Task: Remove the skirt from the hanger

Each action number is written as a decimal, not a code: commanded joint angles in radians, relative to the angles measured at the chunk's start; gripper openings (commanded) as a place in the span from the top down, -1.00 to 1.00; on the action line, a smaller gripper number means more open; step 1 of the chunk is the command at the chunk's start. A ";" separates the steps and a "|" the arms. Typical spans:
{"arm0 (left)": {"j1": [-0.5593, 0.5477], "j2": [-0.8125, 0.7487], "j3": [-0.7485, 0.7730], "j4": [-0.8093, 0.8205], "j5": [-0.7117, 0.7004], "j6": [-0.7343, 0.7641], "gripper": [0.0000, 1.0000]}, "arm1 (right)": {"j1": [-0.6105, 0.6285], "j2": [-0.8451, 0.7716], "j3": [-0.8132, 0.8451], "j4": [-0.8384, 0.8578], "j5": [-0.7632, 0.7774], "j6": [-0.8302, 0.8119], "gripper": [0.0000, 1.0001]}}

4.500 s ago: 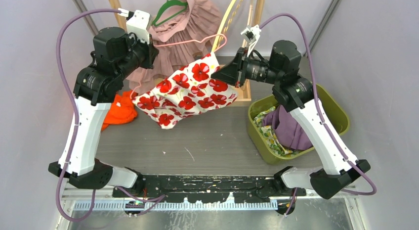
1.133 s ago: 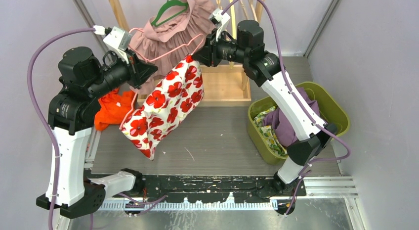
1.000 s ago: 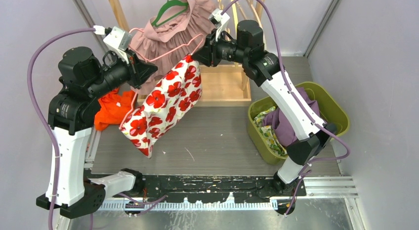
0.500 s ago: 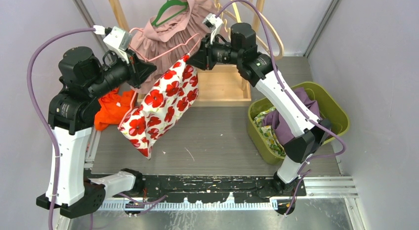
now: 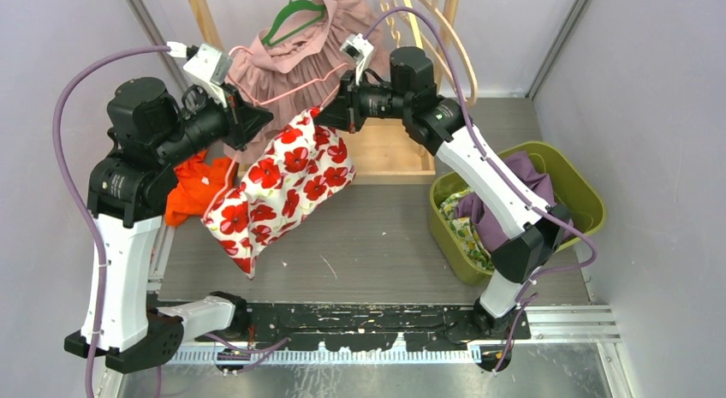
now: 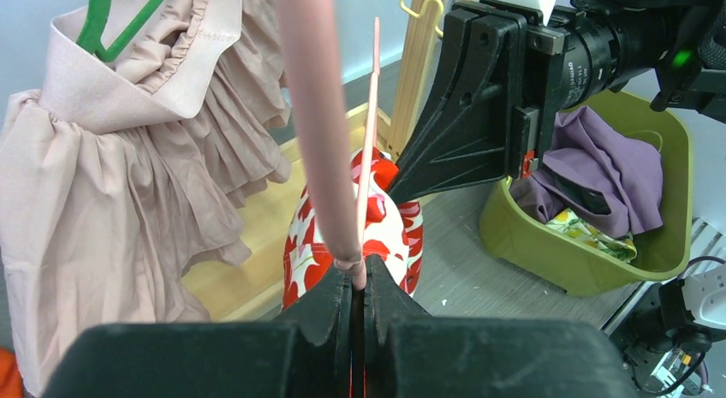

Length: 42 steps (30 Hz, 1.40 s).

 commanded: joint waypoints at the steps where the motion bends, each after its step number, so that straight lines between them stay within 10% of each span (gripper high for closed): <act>1: -0.004 0.003 0.039 0.091 -0.010 0.006 1.00 | 0.009 -0.082 0.022 0.005 -0.042 -0.001 0.99; 18: -0.004 0.046 0.046 0.092 -0.027 0.011 1.00 | 0.009 -0.333 0.094 -0.283 0.336 -0.261 0.99; 42: -0.006 0.143 0.137 0.093 -0.060 0.021 1.00 | 0.010 -0.624 0.135 0.051 1.285 -0.652 0.98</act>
